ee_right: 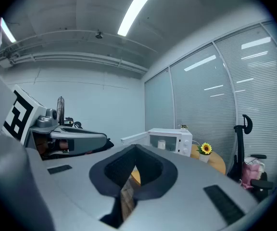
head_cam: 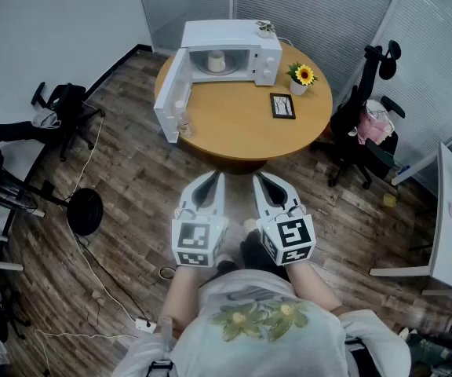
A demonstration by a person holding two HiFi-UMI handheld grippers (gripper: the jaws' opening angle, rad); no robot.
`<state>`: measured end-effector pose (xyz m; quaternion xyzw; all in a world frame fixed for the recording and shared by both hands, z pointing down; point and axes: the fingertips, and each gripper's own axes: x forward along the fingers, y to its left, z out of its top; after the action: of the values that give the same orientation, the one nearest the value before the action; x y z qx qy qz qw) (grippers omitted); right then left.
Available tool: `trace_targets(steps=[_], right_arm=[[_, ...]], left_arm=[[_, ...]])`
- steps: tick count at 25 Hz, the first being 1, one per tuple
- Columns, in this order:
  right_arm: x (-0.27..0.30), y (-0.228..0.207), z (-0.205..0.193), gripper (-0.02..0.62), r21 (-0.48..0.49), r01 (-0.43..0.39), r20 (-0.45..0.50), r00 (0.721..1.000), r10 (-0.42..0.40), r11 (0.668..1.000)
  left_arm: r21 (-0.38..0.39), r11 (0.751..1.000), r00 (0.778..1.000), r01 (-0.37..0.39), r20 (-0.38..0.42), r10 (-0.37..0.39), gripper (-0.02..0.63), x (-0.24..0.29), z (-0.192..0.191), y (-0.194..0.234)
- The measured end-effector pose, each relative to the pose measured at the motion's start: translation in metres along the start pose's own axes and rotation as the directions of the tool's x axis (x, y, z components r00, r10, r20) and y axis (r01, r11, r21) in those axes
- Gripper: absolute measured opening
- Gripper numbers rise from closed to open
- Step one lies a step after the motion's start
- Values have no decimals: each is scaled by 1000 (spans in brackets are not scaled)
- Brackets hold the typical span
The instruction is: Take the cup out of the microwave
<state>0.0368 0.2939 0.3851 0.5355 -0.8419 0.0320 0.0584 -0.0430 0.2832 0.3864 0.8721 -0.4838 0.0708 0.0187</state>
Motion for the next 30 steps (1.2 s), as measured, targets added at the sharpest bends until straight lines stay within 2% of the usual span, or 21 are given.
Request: trace_targets(steps=[9, 18, 19, 21, 23, 30], right_arm=[[8, 13, -6, 17, 16, -39, -25, 999, 39, 999], [21, 6, -13, 20, 35, -32, -48, 998, 33, 999], [24, 3, -16, 37, 39, -34, -57, 998, 36, 999], [32, -2, -22, 164, 59, -45, -88, 995, 50, 997], [42, -8, -26, 218, 78, -55, -112, 992, 64, 995], [81, -40, -24, 253, 100, -35, -117, 992, 47, 994]], left_arm=[[1, 1000, 1000, 10, -4, -10, 3, -4, -2, 1], [-15, 999, 999, 28, -34, -29, 3, 9, -14, 6], [-19, 999, 999, 35, -38, -36, 3, 12, -15, 6], [-29, 998, 998, 51, -44, -52, 3, 19, -17, 7], [-34, 998, 997, 58, -47, -59, 3, 27, -18, 12], [-40, 998, 997, 53, -59, -55, 3, 64, -19, 35]])
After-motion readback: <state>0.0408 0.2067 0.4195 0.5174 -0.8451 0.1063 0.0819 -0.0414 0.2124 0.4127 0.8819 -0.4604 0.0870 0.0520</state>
